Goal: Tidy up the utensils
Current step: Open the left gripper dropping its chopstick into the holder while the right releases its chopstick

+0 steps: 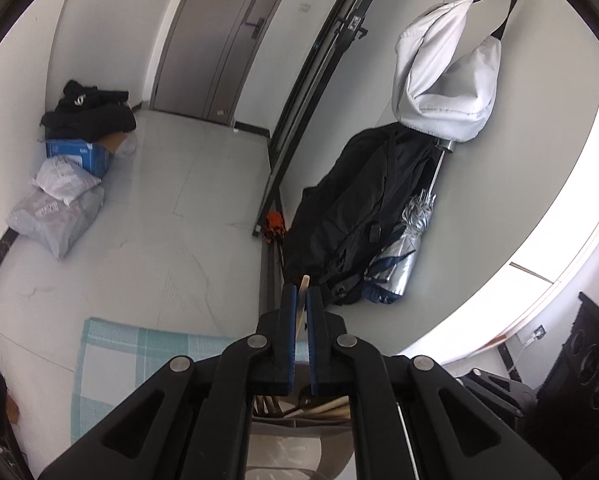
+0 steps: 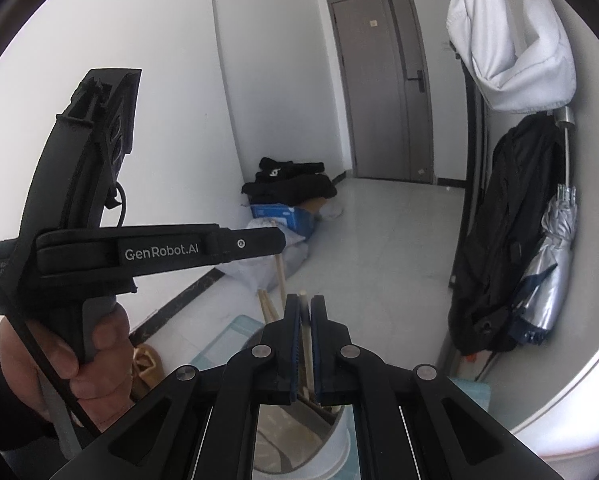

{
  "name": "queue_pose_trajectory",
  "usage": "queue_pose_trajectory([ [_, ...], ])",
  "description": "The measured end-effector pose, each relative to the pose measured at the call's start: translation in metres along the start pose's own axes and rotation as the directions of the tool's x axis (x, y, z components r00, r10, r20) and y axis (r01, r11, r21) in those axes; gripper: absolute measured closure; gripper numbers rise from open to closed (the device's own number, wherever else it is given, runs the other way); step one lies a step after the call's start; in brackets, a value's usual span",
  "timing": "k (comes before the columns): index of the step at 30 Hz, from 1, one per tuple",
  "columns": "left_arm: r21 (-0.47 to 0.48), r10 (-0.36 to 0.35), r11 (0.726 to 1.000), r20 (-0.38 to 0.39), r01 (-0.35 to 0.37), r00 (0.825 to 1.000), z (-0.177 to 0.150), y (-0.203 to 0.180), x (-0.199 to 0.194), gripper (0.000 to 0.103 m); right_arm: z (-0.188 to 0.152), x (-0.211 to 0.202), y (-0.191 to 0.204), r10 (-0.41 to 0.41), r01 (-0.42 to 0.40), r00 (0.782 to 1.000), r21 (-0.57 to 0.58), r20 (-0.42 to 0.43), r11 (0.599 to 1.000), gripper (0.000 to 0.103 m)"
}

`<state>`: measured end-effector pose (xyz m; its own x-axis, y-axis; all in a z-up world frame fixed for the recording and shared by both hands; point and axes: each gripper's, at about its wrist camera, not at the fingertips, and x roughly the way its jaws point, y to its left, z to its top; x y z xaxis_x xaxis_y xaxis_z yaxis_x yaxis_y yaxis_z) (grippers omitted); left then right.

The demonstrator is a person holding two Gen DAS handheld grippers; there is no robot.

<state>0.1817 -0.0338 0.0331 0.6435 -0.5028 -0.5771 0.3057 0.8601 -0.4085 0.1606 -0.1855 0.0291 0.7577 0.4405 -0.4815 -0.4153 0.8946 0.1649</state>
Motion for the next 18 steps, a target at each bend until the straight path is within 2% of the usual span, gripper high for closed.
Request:
queue_pose_trajectory([
  [4,-0.046,-0.021,0.999,-0.037,0.02,0.999,-0.005,0.011,0.003,0.102,-0.009,0.011,-0.01,0.019,-0.015,0.998,0.058,-0.057,0.998,0.099],
  [9,-0.042,-0.078,0.996,-0.117,0.074,0.99,-0.014,0.01,0.01,0.102,-0.011,0.011,-0.014,0.027,-0.023,0.998,0.068,-0.064,0.997,0.097],
  [12,-0.051,-0.067,0.997,-0.126,0.061,0.99,-0.017,0.009,0.007,0.102,-0.01,0.011,-0.011,0.022,-0.017,0.997,0.062,-0.073,0.998,0.096],
  [14,-0.086,-0.092,0.993,-0.135,0.081,0.987,-0.018,0.013,0.004,0.101,-0.011,0.008,-0.01,0.019,-0.014,0.997,0.067,-0.075,0.998,0.095],
  [18,-0.088,-0.042,0.996,-0.124,0.031,0.991,-0.017,0.015,-0.013,0.1,-0.011,-0.002,-0.008,0.024,-0.019,0.997,0.077,-0.074,0.997,0.079],
])
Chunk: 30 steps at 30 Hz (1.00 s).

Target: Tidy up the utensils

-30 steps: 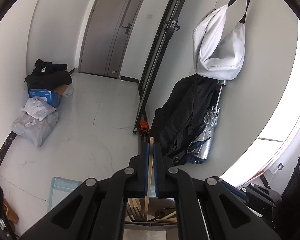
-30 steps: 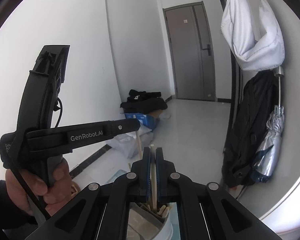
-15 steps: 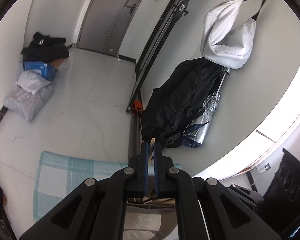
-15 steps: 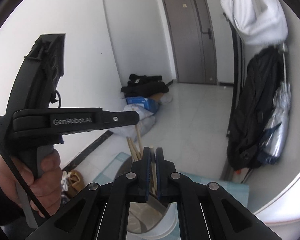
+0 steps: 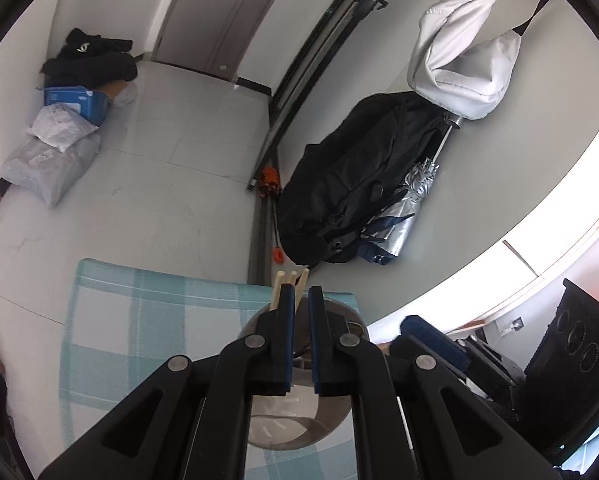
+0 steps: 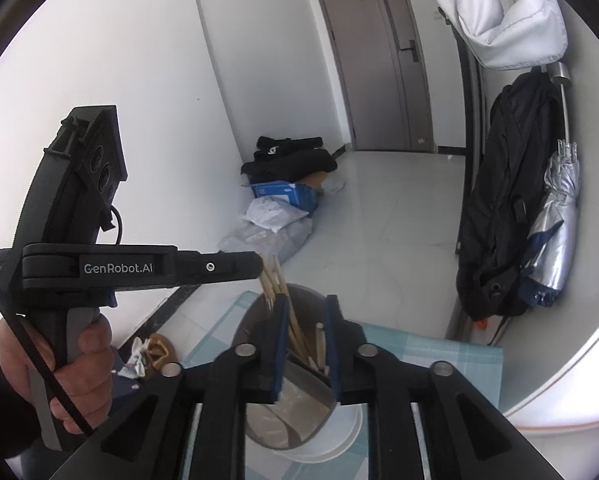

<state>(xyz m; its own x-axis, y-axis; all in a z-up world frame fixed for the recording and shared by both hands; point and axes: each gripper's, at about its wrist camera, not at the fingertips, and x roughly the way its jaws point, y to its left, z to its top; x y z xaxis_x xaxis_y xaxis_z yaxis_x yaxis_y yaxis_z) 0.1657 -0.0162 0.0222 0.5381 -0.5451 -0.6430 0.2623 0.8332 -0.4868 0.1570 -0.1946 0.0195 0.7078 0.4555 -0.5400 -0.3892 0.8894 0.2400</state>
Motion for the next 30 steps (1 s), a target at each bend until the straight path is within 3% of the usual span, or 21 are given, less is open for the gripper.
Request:
queue_pose_trajectory([
  [4,-0.004,0.03,1.0,0.052,-0.03,0.998,-0.003,-0.004,-0.024,0.084,0.0,-0.017,0.008,-0.004,0.005,0.999,-0.005,0.031,1.0,0.071],
  [6,0.007,0.059,0.998,0.097,-0.06,0.994,-0.007,-0.01,-0.041,0.067,0.0,-0.027,0.012,-0.012,0.013,0.999,-0.011,0.052,1.0,0.067],
  [7,0.015,0.069,0.997,0.113,-0.071,0.991,-0.007,-0.013,-0.046,0.063,0.0,-0.033,0.014,-0.018,0.019,0.998,-0.016,0.062,1.0,0.064],
  [17,0.042,0.172,0.98,0.298,-0.192,0.939,-0.034,-0.044,-0.111,0.019,-0.008,-0.087,0.029,-0.104,0.103,0.982,0.018,0.158,0.995,0.041],
  [22,0.072,0.228,0.961,0.341,-0.267,0.912,-0.048,-0.057,-0.13,0.011,-0.014,-0.113,0.037,-0.135,0.129,0.97,0.041,0.201,0.991,0.028],
  [25,0.052,0.242,0.959,0.367,-0.28,0.898,-0.058,-0.058,-0.139,0.003,-0.019,-0.124,0.039,-0.121,0.114,0.968,0.045,0.218,0.992,0.028],
  [30,0.053,0.252,0.953,0.406,-0.298,0.878,-0.075,-0.06,-0.149,0.001,-0.033,-0.137,0.045,-0.127,0.116,0.965,0.061,0.232,0.991,0.025],
])
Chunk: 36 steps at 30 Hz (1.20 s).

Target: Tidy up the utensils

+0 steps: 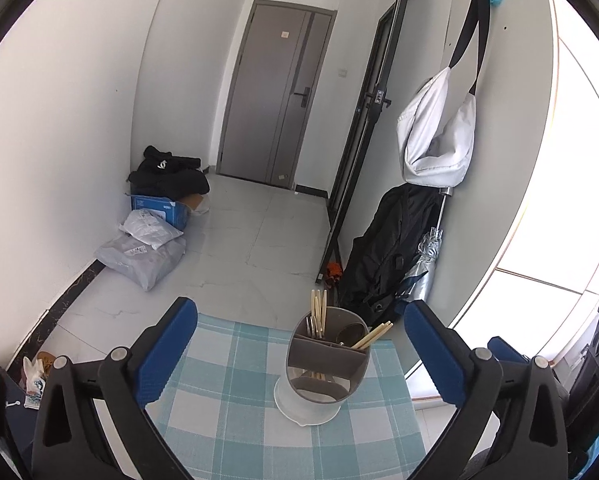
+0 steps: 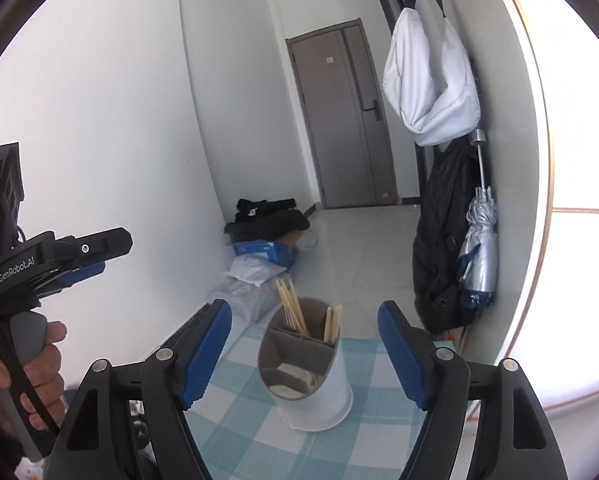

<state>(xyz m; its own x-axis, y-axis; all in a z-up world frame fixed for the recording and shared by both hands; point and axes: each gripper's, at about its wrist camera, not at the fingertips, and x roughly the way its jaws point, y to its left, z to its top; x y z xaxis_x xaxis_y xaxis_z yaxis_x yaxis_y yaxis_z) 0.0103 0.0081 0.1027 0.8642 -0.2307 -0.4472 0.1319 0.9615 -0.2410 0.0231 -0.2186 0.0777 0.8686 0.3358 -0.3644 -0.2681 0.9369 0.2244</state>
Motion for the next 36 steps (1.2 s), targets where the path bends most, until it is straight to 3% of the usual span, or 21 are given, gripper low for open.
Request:
queue_pose_trajectory([
  [16,0.016,0.046,0.999,0.088,-0.048,0.995,-0.042,-0.001,-0.026,0.001,-0.036,-0.037,0.0,-0.027,0.027,0.998,-0.006,0.057,1.0,0.01],
  [36,0.005,0.104,0.994,0.088,-0.105,0.991,-0.081,0.014,-0.014,0.001,-0.072,-0.034,0.004,-0.027,0.03,0.997,-0.042,0.072,0.999,0.001],
])
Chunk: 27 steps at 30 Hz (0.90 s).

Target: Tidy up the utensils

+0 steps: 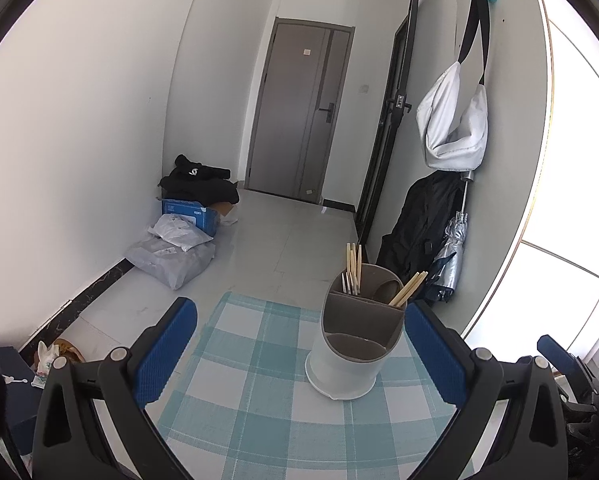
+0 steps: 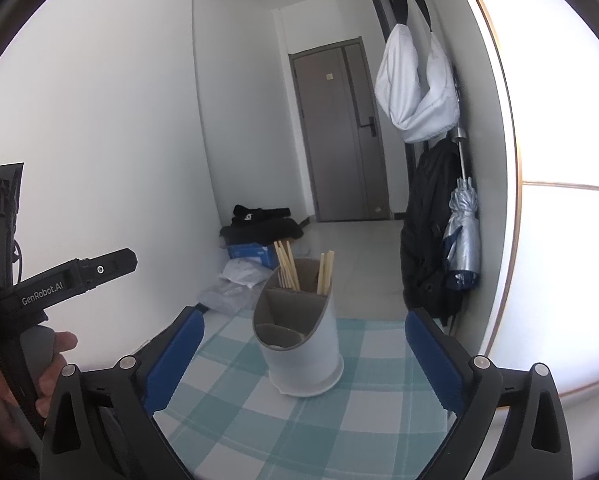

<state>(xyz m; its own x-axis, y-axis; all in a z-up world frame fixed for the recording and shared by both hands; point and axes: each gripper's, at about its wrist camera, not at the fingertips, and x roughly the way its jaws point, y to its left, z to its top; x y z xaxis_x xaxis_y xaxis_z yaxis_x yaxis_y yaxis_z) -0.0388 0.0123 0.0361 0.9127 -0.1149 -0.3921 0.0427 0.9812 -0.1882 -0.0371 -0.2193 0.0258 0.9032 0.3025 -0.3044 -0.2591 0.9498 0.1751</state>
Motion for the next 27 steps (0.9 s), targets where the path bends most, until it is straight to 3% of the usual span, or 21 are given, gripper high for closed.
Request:
queue_pose_trajectory([
  [27,0.017,0.046,0.999,-0.018,-0.046,0.999,-0.026,0.008,0.019,0.001,-0.023,0.011,-0.002,-0.012,0.012,0.998,0.002,-0.054,1.0,0.0],
])
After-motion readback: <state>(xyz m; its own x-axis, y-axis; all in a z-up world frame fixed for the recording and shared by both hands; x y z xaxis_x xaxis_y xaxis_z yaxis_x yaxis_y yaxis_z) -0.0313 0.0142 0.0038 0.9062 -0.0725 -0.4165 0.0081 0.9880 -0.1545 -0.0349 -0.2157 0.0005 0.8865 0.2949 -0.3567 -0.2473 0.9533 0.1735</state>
